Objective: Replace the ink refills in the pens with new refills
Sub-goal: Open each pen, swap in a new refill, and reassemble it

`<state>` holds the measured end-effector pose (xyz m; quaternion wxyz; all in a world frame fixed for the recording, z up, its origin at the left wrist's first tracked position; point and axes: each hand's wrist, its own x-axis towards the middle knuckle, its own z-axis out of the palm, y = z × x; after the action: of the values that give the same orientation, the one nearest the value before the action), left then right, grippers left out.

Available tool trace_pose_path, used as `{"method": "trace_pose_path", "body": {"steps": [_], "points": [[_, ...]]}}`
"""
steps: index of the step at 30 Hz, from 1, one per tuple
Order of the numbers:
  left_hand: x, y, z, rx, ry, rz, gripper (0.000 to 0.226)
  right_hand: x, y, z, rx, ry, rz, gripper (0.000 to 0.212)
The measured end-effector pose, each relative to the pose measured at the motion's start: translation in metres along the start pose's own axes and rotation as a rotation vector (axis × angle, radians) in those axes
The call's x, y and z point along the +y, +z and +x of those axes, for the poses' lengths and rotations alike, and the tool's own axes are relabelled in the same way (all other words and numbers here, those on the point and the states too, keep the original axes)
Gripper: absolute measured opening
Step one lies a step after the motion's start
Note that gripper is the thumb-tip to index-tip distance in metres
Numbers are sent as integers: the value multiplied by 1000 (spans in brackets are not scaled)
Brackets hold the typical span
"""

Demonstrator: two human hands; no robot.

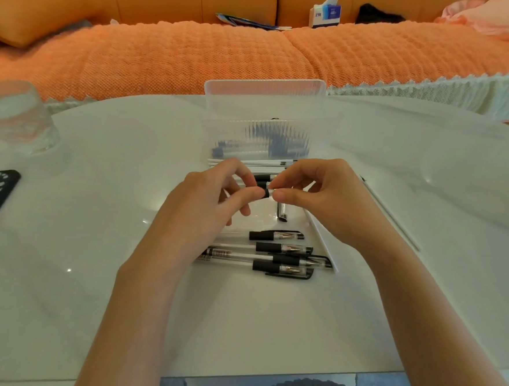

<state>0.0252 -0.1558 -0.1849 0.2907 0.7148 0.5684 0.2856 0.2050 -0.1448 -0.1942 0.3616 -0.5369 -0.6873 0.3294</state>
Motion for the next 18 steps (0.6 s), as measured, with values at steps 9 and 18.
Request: {"method": "trace_pose_path", "body": {"steps": [9,18], "points": [[-3,-2,0,2,-5,24,4,0,-1,1,3,8,3,7],[-2,-5,0,41,-21,37,16,-1,0,2,8,8,29,7]]}}
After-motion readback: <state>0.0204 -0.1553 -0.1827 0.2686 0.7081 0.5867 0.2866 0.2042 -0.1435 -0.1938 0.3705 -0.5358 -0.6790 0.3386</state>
